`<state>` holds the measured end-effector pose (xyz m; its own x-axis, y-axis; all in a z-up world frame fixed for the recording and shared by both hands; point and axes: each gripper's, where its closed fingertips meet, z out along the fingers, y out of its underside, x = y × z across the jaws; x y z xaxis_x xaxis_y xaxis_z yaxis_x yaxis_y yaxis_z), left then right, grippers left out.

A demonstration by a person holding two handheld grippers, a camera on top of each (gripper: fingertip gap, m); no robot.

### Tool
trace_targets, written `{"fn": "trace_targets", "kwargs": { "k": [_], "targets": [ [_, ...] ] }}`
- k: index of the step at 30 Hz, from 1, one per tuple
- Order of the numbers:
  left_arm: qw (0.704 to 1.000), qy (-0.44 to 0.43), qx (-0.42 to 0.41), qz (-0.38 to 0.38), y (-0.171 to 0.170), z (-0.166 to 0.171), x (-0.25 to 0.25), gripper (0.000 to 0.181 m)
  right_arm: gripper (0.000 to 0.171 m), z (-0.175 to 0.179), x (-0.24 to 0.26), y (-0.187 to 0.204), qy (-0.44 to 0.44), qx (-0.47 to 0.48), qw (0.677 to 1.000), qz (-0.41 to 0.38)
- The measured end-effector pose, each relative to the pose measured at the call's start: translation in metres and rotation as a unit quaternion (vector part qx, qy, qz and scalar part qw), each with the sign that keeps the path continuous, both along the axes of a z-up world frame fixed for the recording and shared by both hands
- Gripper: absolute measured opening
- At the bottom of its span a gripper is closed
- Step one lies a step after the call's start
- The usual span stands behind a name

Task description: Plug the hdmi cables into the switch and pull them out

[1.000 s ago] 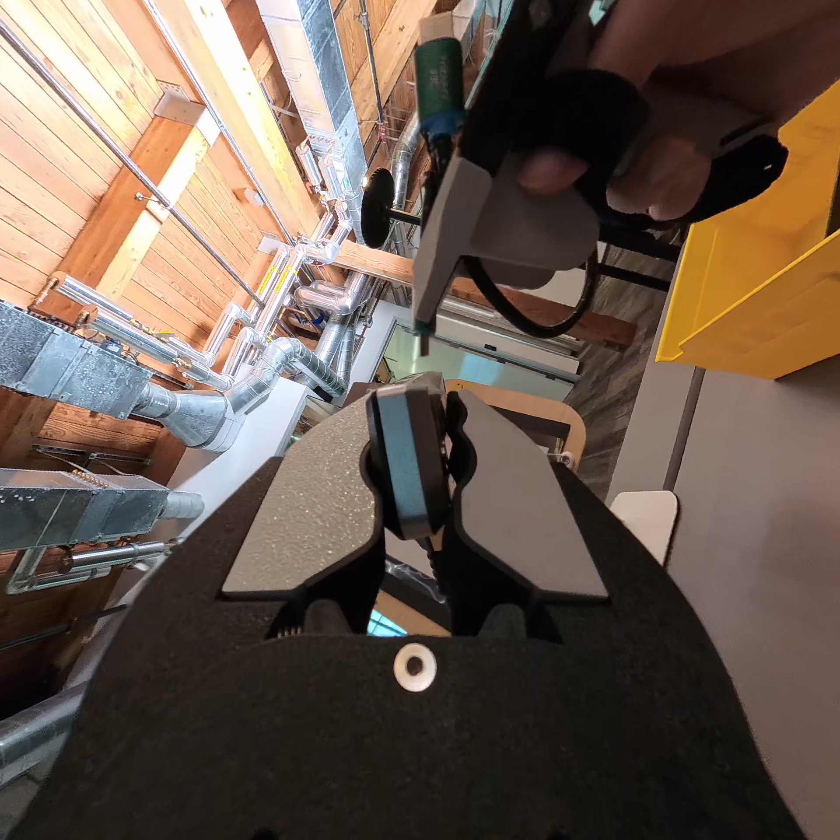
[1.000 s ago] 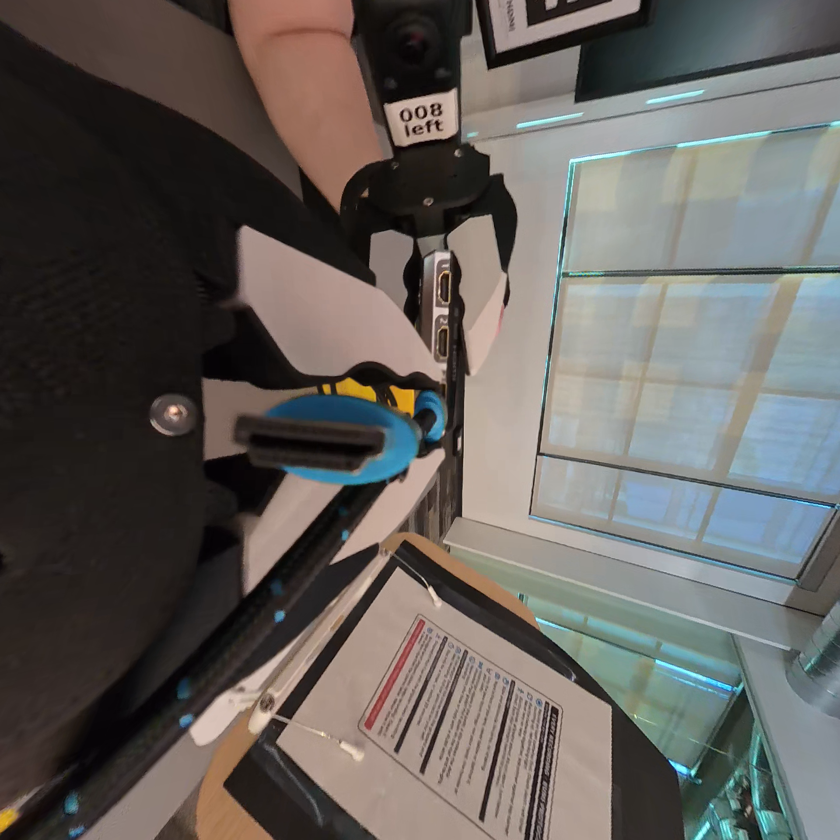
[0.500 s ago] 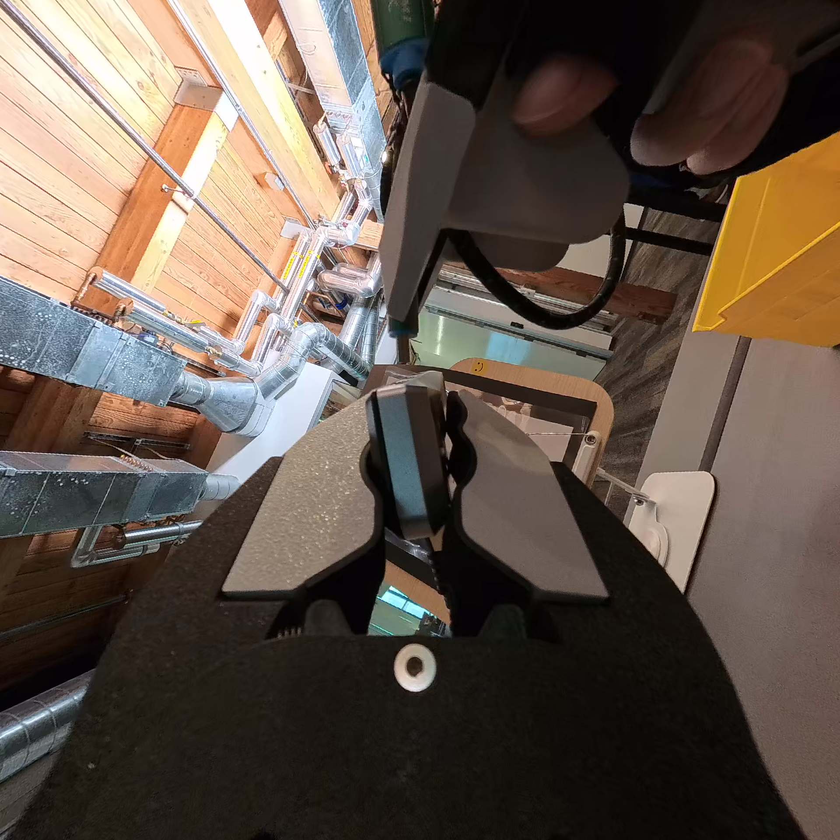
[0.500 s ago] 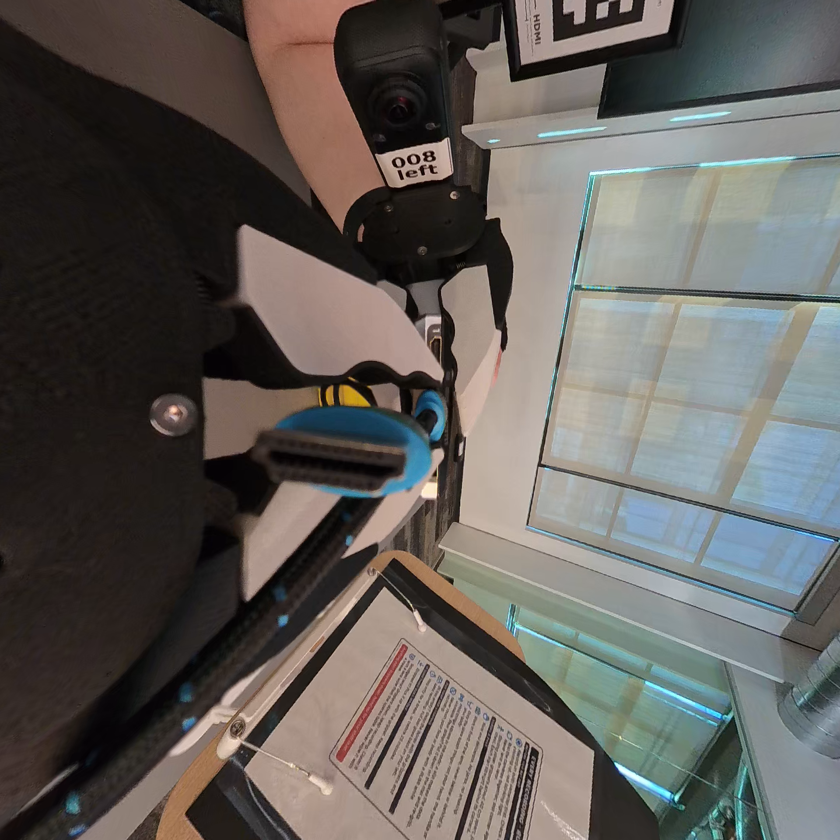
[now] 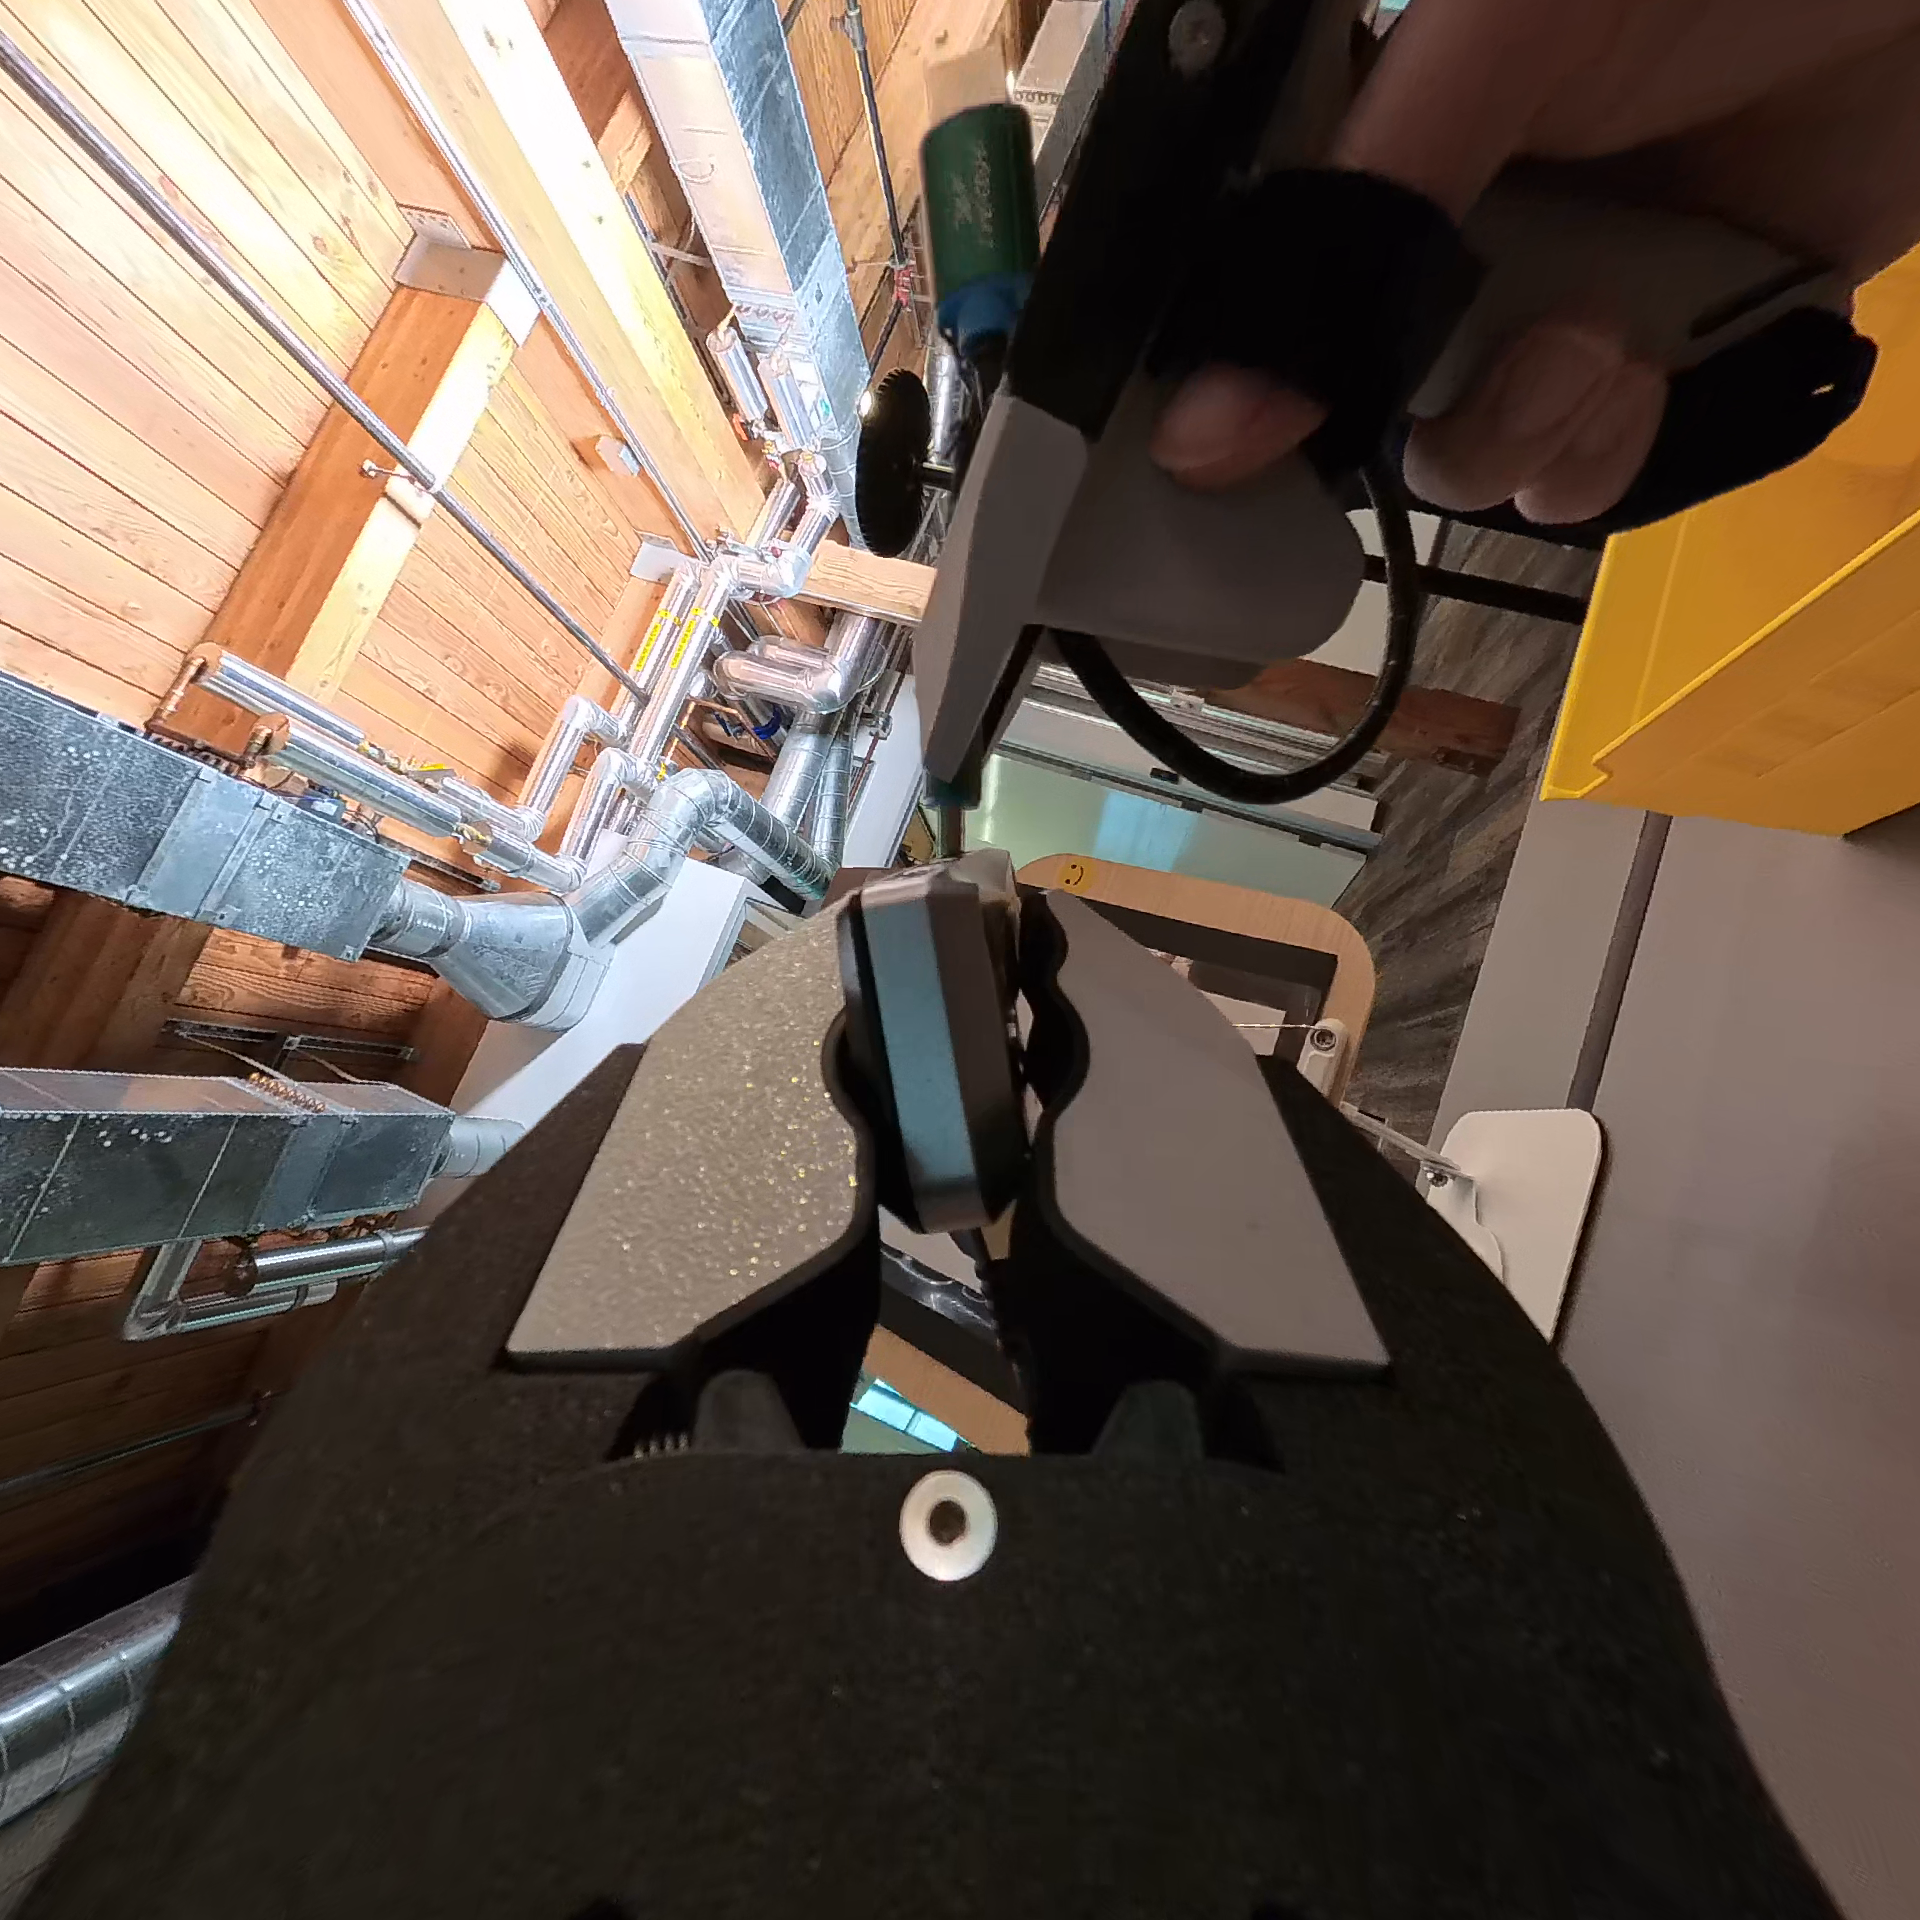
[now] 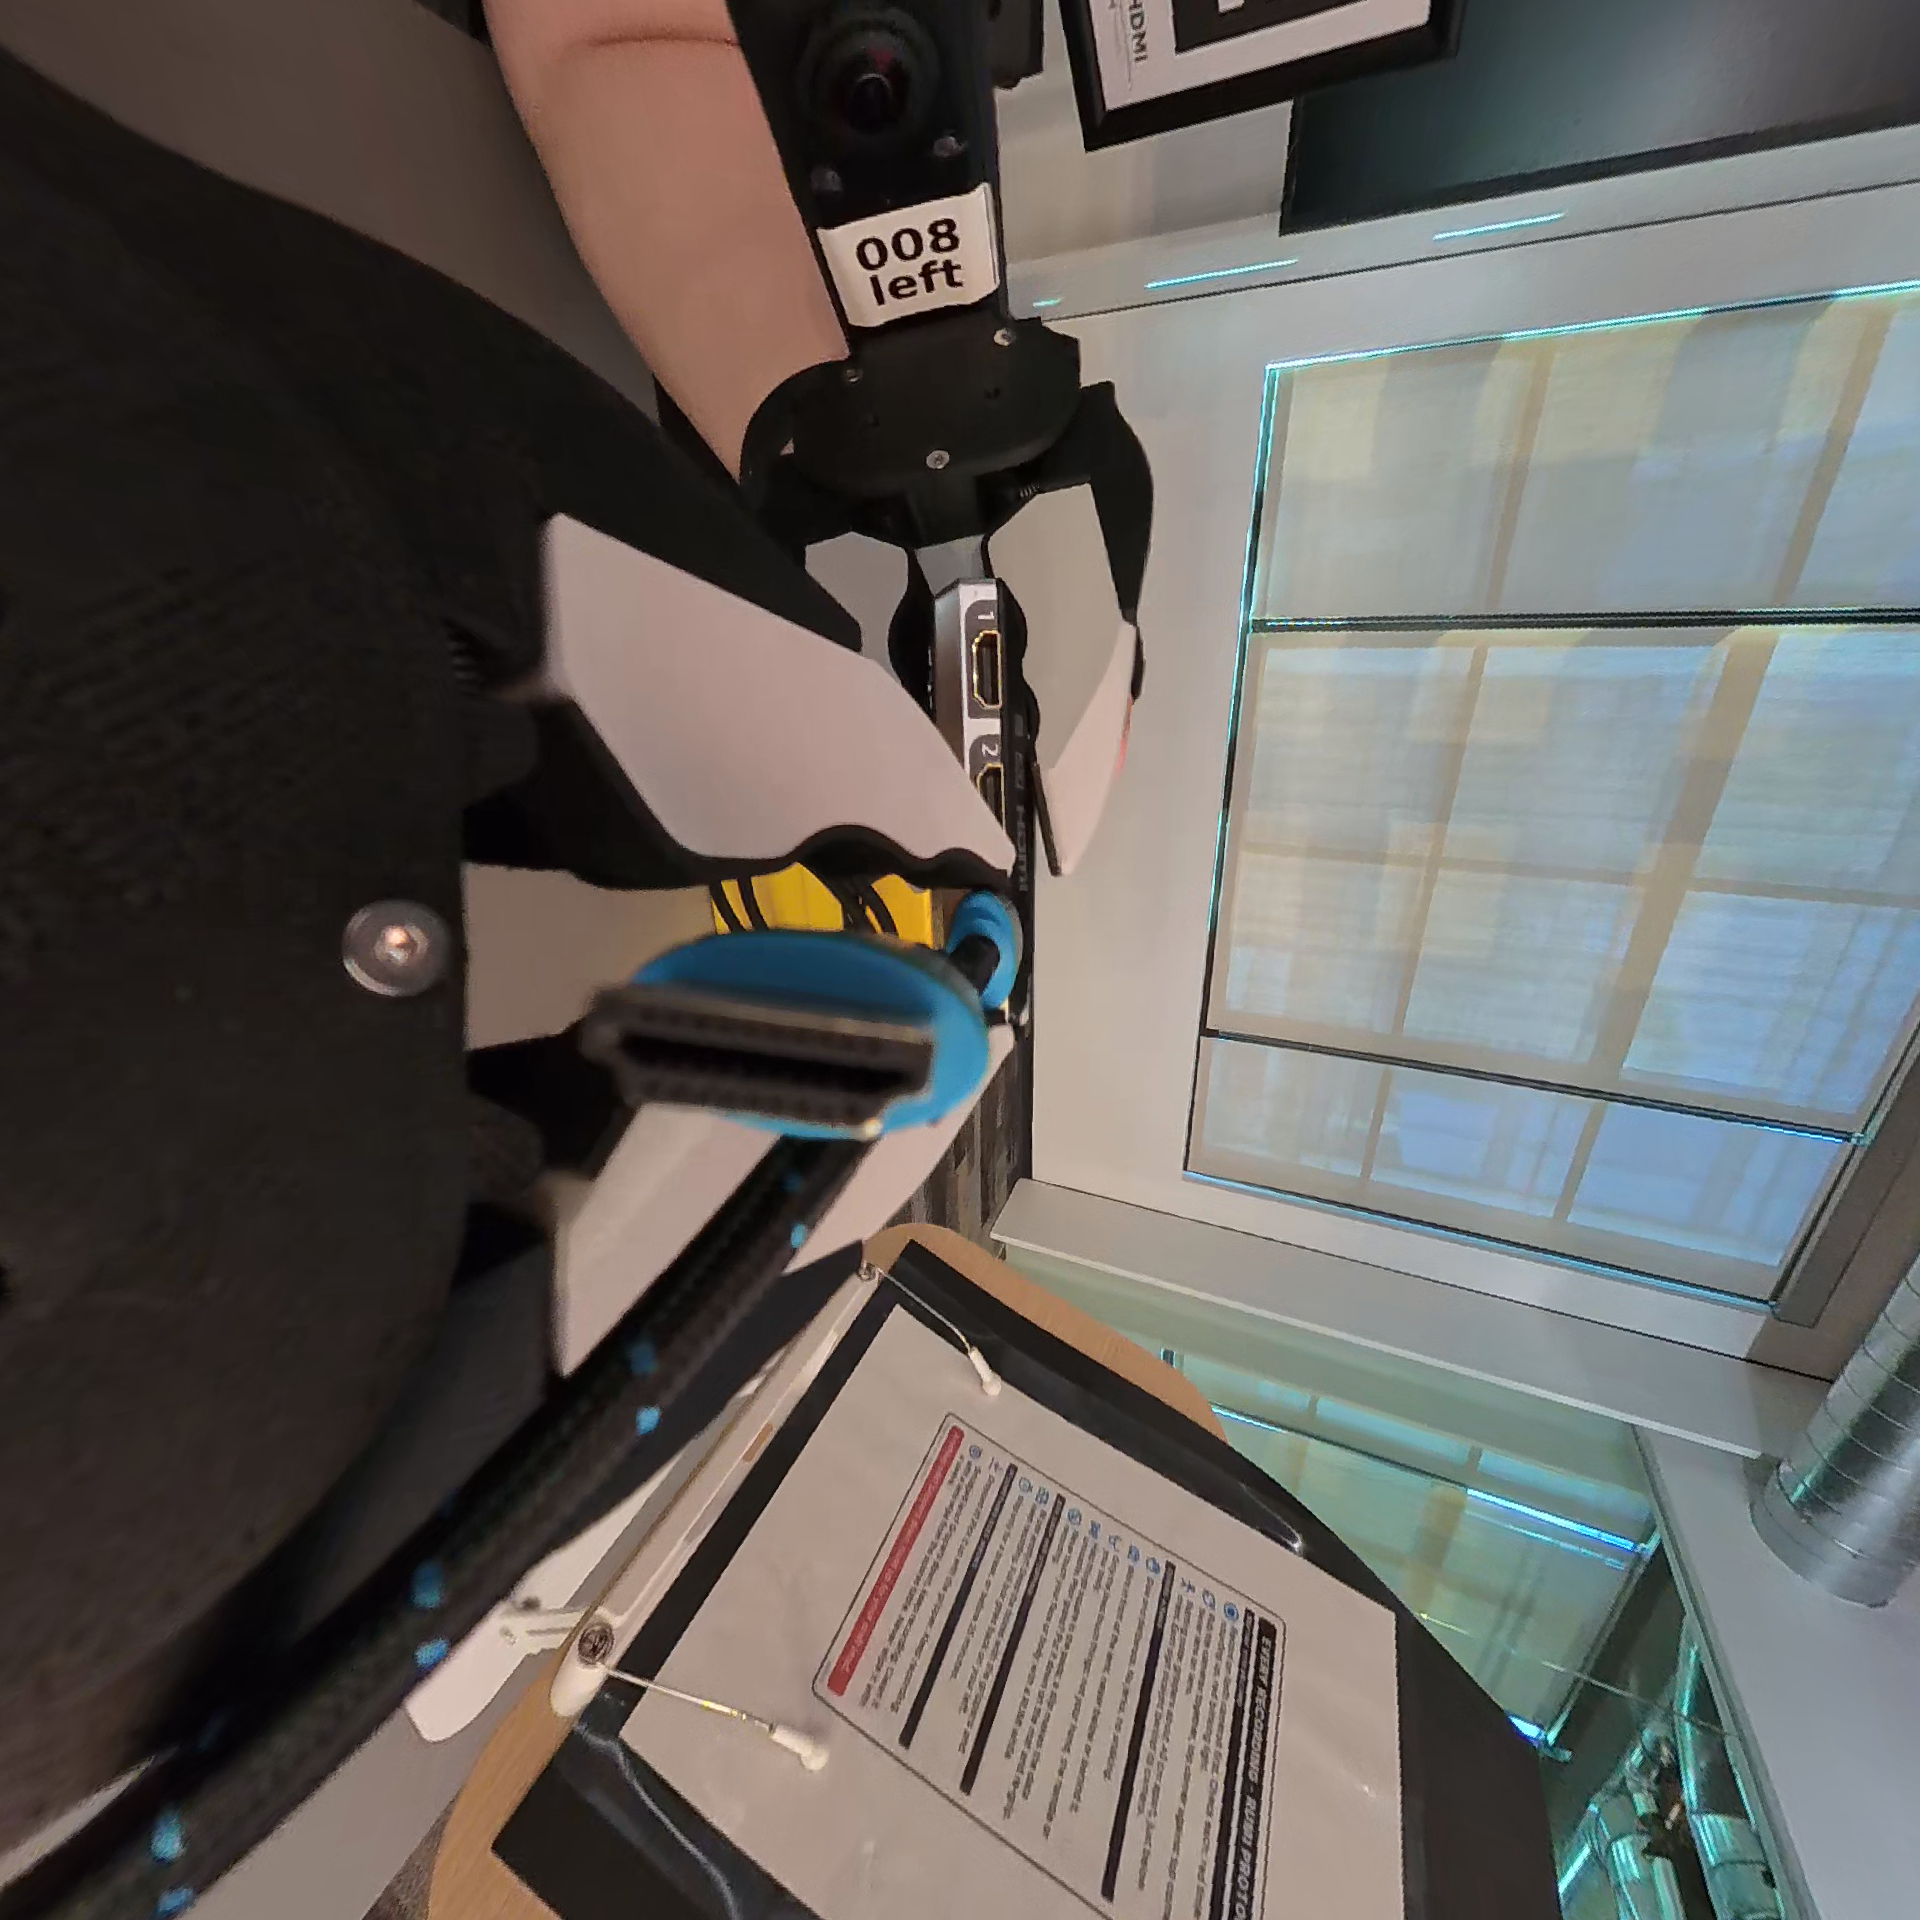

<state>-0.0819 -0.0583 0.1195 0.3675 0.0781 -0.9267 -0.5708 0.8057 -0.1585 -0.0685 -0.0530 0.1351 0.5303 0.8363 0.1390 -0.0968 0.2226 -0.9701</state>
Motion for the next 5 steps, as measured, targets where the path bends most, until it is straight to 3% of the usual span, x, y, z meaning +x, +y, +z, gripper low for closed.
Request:
{"fn": "trace_targets", "kwargs": {
  "k": [1, 5],
  "targets": [
    [1.0, 0.001, -0.001, 0.0, 0.0003, -0.0003, -0.0003, 0.025, 0.024, -0.0008, -0.0006, 0.0003, 0.0, 0.002, 1.0, 0.0],
    [1.0, 0.013, 0.001, 0.002, 0.0005, -0.0031, -0.0002, 0.025, 0.024, -0.0038, -0.001, 0.0007, -0.013, 0.009, 1.0, 0.001]
  ]
}}
